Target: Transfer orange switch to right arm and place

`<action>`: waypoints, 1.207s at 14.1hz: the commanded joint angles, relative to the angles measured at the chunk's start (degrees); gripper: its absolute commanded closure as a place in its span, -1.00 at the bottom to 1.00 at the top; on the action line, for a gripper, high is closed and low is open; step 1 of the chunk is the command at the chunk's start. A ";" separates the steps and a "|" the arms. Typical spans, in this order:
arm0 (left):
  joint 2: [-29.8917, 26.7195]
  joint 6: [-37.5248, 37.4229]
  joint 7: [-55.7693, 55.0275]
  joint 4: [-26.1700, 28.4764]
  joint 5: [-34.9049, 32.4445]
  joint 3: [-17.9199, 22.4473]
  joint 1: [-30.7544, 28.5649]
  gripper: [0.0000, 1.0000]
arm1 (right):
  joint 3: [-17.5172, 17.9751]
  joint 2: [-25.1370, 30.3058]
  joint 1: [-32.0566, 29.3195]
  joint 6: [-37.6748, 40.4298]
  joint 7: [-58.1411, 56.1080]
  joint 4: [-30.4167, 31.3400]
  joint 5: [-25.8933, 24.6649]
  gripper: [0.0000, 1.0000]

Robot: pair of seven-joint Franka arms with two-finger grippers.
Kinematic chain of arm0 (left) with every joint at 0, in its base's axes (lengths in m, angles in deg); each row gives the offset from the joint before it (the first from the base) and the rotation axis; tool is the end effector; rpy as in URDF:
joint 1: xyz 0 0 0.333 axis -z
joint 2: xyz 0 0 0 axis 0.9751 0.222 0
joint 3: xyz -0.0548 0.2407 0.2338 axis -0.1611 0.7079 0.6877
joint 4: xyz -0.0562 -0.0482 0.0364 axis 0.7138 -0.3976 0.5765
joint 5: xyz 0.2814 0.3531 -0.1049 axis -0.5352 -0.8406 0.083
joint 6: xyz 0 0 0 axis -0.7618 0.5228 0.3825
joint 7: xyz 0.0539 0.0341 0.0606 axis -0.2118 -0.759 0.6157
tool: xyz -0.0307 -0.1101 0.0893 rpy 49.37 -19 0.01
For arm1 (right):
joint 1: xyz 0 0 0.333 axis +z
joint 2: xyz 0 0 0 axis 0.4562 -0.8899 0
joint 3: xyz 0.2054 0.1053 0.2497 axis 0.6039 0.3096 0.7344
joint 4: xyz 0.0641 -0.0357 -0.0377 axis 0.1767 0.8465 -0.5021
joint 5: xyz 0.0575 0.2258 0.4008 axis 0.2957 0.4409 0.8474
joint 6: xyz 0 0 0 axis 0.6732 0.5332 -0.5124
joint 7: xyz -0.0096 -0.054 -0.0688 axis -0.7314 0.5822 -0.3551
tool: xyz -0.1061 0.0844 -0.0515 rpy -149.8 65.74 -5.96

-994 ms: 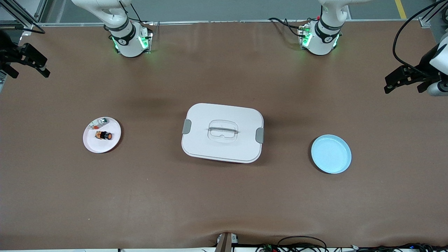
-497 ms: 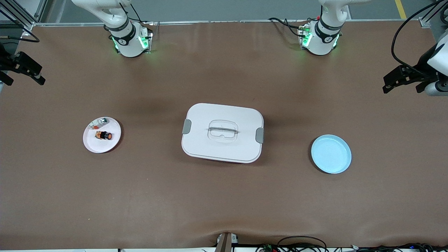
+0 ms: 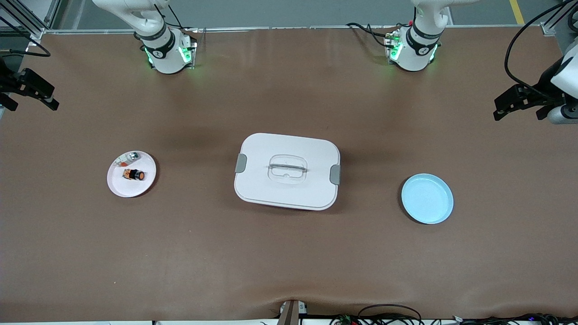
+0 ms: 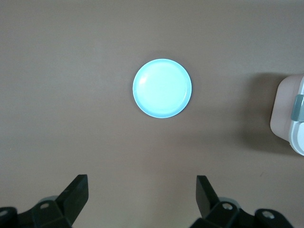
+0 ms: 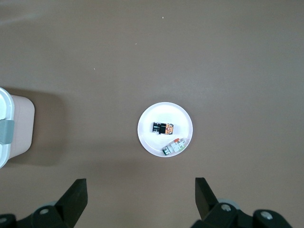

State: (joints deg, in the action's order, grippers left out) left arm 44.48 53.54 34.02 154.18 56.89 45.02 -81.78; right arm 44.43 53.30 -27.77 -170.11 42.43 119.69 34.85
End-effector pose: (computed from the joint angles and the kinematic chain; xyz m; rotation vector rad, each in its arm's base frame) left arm 0.6151 -0.0303 0.6231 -3.1199 0.0109 -0.0339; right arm 0.5756 -0.0404 0.6402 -3.1212 0.0092 -0.1772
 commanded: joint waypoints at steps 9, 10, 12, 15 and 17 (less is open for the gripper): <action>-0.04 -1.31 -0.44 -0.60 -0.21 -0.36 -0.40 -1.00 | 0.12 -0.81 -0.69 1.78 0.94 -2.47 -0.44 -1.00; -0.04 -1.31 -0.44 -0.60 -0.21 -0.36 -0.40 -1.00 | 0.12 -0.81 -0.69 1.78 0.94 -2.47 -0.44 -1.00; -0.13 -1.31 -0.44 -0.60 -0.21 -0.36 -0.40 -1.00 | 0.12 -0.81 -0.78 1.78 0.94 -2.65 -0.44 -1.00; -0.13 -1.31 -0.35 -0.69 -0.21 -0.45 -0.32 -1.00 | 0.12 -0.90 -0.78 1.78 0.94 -2.82 -0.53 -1.00; -0.13 -1.31 -0.18 -0.69 -0.21 -0.45 -0.32 -1.00 | 0.12 -1.07 -0.69 1.78 1.03 -2.82 -0.52 -1.00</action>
State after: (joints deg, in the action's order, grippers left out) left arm 44.48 53.13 34.00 154.18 56.89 45.02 -81.82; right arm 44.19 53.24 -27.92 -169.45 42.52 118.56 34.85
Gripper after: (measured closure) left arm 0.000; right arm 0.000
